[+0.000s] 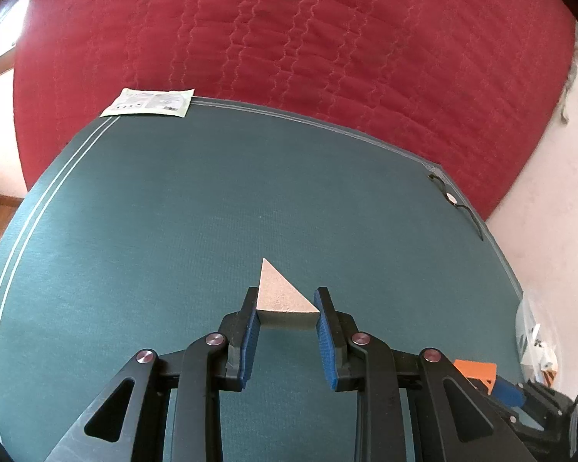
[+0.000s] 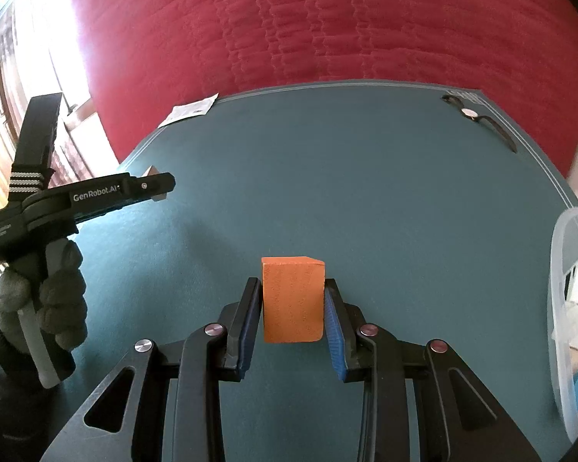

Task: Organize rigid objects
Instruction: 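Carry the orange block and wooden triangle toward the clear basin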

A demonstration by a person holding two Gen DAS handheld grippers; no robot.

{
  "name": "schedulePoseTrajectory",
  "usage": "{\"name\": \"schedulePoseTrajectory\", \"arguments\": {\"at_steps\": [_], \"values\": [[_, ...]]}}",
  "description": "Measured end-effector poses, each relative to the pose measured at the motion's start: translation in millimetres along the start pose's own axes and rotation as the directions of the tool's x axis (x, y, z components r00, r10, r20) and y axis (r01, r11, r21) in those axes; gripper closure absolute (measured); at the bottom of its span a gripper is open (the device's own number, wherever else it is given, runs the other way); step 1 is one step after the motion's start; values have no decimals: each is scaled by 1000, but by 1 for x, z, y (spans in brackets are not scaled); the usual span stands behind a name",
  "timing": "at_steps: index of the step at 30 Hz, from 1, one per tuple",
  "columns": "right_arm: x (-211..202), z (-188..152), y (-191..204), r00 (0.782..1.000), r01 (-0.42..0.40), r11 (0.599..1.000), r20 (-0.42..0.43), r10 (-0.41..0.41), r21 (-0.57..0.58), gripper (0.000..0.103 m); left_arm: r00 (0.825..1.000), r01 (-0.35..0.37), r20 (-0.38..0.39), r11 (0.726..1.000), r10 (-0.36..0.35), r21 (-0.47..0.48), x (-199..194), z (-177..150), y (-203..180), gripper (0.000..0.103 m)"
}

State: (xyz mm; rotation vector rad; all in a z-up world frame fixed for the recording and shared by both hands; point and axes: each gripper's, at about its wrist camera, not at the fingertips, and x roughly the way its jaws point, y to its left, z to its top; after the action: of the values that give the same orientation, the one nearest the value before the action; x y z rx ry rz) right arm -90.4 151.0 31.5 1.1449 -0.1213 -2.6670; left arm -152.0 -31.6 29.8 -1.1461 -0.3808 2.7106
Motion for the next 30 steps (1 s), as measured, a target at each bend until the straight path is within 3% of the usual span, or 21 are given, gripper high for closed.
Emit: {"name": "schedulePoseTrajectory", "arguments": {"at_steps": [12, 22, 30], "values": [[-22, -9, -11, 999, 26, 999, 37, -27, 30, 70, 1000, 10, -1, 999, -10, 38, 0, -6, -11, 74], [-55, -23, -50, 989, 114, 986, 81, -124, 118, 70, 1000, -9, -1, 996, 10, 92, 1, -15, -28, 74], [-84, -28, -90, 968, 198, 961, 115, -223, 192, 70, 999, -35, -18, 988, 38, 148, 3, -27, -48, 74]]}}
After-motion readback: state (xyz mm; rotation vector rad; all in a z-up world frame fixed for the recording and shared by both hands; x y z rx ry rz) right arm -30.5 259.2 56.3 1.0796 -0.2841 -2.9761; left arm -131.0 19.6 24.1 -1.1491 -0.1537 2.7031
